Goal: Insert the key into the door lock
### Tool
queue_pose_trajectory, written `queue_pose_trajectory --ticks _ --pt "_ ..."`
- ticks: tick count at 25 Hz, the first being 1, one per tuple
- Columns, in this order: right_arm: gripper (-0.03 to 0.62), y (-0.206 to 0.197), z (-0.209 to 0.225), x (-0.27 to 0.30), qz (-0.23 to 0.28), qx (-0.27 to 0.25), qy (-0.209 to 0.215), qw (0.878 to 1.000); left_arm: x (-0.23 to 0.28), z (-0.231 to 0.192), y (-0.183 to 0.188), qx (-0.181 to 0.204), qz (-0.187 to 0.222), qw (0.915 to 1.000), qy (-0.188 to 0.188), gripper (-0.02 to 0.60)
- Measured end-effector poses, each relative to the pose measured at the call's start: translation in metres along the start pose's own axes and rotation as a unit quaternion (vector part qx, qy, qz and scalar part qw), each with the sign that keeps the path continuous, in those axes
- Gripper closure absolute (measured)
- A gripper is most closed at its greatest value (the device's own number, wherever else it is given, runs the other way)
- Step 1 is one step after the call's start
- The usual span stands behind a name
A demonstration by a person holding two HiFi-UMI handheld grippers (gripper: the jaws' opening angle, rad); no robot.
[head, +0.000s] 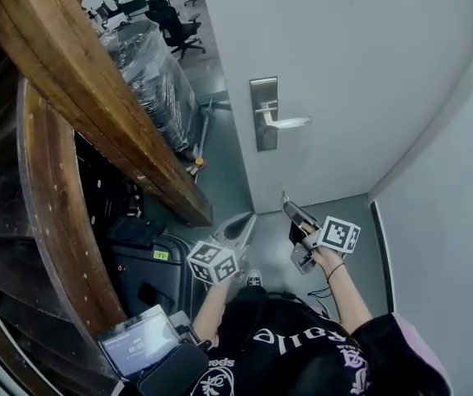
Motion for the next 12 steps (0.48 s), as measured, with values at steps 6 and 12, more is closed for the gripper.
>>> queue_pose_trajectory --ticks 6,12 --pt "0.559 0.037 0.022 0.059 0.006 0.023 -0.009 1.000 0.024 -0.034 0.010 0.001 -0.006 0.9998 -0.021 0.577" --pt "0.559 0.060 0.044 0.093 0.018 0.079 -0.004 0.997 0.035 -0.048 0.012 -0.004 -0.012 0.9993 -0.035 0.577"
Point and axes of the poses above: the fingertips, and each gripper's own axes: x forward along the fingers, z to its right, y out of its top, the point moved 9 cm from there along -x, backward along the fingers, and after that the axes turned 4 degrees about x, right-handed, at the moved point
